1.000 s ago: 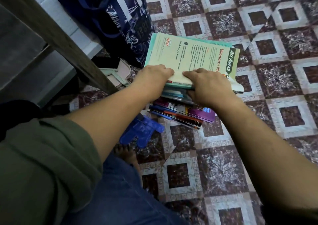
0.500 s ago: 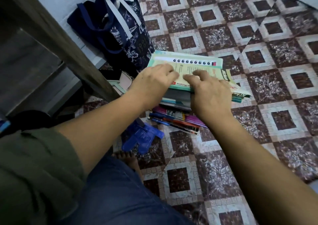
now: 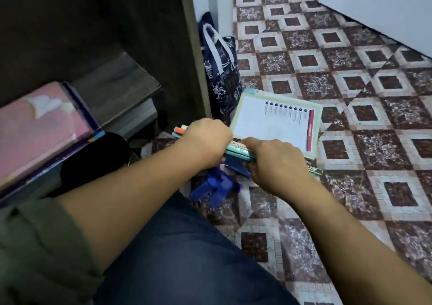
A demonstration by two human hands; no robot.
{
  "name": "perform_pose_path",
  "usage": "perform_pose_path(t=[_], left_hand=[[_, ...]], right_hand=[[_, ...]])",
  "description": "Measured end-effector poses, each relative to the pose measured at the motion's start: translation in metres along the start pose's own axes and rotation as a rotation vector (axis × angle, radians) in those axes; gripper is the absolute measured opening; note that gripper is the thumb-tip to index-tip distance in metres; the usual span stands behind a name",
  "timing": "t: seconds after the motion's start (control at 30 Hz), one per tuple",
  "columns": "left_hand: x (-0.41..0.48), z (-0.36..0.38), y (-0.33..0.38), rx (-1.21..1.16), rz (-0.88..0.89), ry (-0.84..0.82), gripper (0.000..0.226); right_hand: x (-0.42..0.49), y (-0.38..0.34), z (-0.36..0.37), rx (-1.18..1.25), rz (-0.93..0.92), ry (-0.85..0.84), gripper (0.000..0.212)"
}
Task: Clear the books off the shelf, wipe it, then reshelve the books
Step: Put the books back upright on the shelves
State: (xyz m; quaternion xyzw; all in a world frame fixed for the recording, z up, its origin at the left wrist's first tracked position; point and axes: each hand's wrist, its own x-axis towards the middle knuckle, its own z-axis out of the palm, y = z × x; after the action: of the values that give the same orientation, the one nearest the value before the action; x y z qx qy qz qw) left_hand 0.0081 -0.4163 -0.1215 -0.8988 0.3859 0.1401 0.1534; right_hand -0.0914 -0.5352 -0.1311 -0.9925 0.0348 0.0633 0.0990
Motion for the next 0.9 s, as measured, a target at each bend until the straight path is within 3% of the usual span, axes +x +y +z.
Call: perform_pose_path(t=[0.13, 0.3, 0.47, 0.57, 0.63, 0.77, 0.9], left_hand=[[-0.057, -0.008, -0.043, -0.07, -0.11, 0.079, 0.027], [-0.128, -0.03, -0.113, 0.009, -0.323, 0.372, 0.031], [-0.189, -0.031, -0.178, 0.119, -0.551, 0.732, 0.033], [-0.212, 0.0, -0.212, 0.173, -0.687, 0.817, 0.034], [-0.222, 0.031, -0.229, 0.192, -0.769, 0.808, 0.032], [-0.239, 0.107, -0.242, 0.089, -0.866, 0.612, 0.033], [-0.25, 0.176, -0.235, -0.03, -0.9, 0.416, 0.045]], right_hand=[[0.008, -0.05, -0.023, -0.032, -0.139, 0.108, 0.039], [0.033, -0.128, -0.067, -0.105, -0.325, 0.348, 0.038], [0.065, -0.208, -0.09, 0.002, -0.565, 0.747, 0.038], [0.095, -0.255, -0.071, 0.044, -0.663, 0.791, 0.042], [0.116, -0.282, -0.047, 0.056, -0.75, 0.743, 0.038], [0.138, -0.324, 0.014, -0.008, -0.856, 0.314, 0.048], [0.142, -0.338, 0.069, -0.093, -0.952, 0.102, 0.049]])
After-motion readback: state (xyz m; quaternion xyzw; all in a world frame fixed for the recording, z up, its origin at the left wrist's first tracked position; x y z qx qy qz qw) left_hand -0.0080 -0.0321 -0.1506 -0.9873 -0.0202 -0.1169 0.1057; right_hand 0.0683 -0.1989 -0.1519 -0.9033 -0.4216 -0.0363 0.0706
